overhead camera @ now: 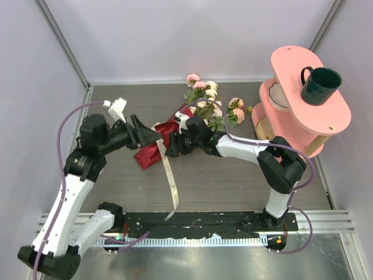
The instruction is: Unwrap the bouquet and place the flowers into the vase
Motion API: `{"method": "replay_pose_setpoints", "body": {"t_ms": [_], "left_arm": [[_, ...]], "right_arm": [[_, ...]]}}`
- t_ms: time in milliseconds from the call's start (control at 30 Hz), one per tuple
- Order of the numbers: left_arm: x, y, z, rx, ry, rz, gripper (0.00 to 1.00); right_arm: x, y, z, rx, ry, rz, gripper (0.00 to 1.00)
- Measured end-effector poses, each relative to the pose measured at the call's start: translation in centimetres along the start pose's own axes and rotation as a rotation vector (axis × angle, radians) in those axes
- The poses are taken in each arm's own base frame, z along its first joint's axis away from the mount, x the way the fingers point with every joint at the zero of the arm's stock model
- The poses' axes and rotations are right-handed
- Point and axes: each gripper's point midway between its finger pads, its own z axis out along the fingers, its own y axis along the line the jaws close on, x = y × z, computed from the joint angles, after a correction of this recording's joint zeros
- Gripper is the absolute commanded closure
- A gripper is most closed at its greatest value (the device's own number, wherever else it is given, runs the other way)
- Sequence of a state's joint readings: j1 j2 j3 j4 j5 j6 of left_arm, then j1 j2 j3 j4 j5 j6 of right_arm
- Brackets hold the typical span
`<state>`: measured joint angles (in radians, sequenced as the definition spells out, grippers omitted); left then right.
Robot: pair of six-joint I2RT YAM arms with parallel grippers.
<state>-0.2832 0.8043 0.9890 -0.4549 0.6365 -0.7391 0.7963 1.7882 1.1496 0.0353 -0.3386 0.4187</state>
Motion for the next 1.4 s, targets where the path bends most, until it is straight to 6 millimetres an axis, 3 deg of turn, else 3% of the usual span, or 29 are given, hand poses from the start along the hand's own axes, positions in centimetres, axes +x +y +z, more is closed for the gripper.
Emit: {"method": "replay_pose_setpoints", "body": {"t_ms": [167,267,333,500,667,800,933,1100,1233,1400], "left_arm": [[-2.5,7.2,3.6,-0.320,0.018,-0.066,0.43],[-1.8,12.1,6.0,-0.472,0.080,-0.120,0.41],[-1.2,14.0,6.6,-0.527,0.099,-0.153,0.39],[-1.1,14.5,6.0,-0.549,0.026,-0.184,0.37],[-1.3,13.8,2.7,-0.572,-0.095,-0.145,0.30],[-1.8,12.9,-0.5,-0.598,-0.208,-0.102,0.21],[-2.0,13.2,-1.9,-0.641,-0.246,-0.090,0.18],[-1.3,15.4,-0.7,-0.704,-0.181,-0.110,0.18],[-0.4,18.5,2.0,-0.770,-0.061,-0.148,0.27],[-1.3,20.8,5.4,-0.806,0.037,-0.151,0.35]], "right_arm": [[2.5,-1.1,0.2,0.026,0.032,0.033,0.27],[2.8,-0.8,0.4,0.017,0.031,0.030,0.26],[2.3,-0.8,0.7,0.021,0.017,0.014,0.26],[0.3,-1.1,2.0,0.061,-0.032,-0.048,0.25],[-2.6,-1.2,4.2,0.084,-0.087,-0.081,0.32],[-4.3,-0.9,5.9,0.079,-0.113,-0.090,0.60],[-4.2,-1.0,6.3,0.083,-0.110,-0.084,0.75],[-1.0,-1.6,5.3,0.098,-0.073,-0.057,0.77],[1.8,-2.5,4.0,0.119,-0.033,-0.029,0.74],[2.7,-2.7,3.5,0.123,-0.022,-0.020,0.90]]}}
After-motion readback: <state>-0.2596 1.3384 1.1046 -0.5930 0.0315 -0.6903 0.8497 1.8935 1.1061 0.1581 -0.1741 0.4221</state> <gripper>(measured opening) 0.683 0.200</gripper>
